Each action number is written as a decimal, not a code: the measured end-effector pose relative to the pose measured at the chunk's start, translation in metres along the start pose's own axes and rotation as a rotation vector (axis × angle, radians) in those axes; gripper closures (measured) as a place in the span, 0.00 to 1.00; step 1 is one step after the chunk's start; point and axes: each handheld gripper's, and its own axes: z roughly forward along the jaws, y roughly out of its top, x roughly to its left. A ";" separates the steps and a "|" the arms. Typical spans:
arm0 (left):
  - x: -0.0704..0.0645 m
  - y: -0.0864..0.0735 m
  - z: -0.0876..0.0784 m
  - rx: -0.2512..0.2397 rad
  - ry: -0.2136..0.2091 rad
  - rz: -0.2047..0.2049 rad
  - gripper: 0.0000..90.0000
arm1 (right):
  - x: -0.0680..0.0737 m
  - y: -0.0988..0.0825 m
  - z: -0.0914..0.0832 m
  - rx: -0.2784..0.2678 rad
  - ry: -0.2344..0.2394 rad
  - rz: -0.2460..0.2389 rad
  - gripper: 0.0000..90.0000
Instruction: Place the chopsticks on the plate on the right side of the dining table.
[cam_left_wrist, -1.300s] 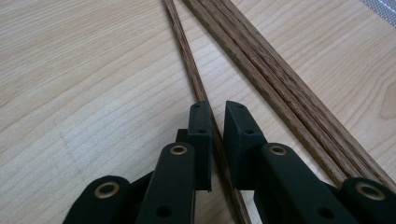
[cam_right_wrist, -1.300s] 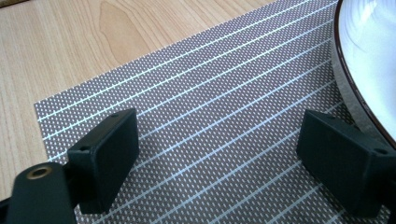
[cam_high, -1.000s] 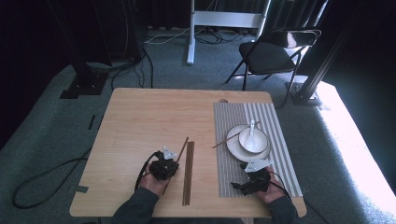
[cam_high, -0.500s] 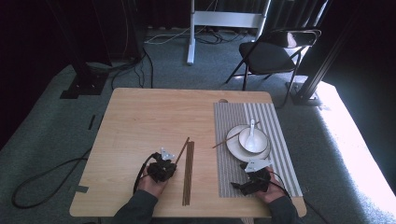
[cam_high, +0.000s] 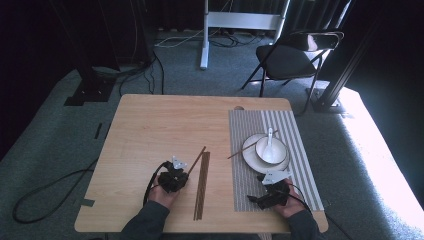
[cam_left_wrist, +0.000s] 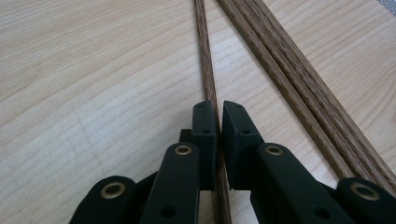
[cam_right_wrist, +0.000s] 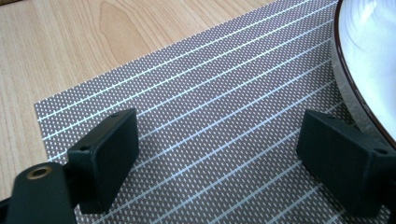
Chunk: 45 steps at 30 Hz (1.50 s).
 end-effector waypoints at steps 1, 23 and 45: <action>0.001 0.001 0.001 -0.002 0.000 -0.003 0.94 | 0.000 0.000 0.000 -0.001 0.000 -0.001 0.14; 0.017 0.019 0.015 -0.010 -0.043 -0.007 0.94 | 0.000 0.000 0.000 0.000 0.000 0.000 0.14; 0.020 0.039 0.030 -0.007 -0.047 0.056 0.94 | 0.000 0.000 0.000 -0.001 0.000 -0.001 0.14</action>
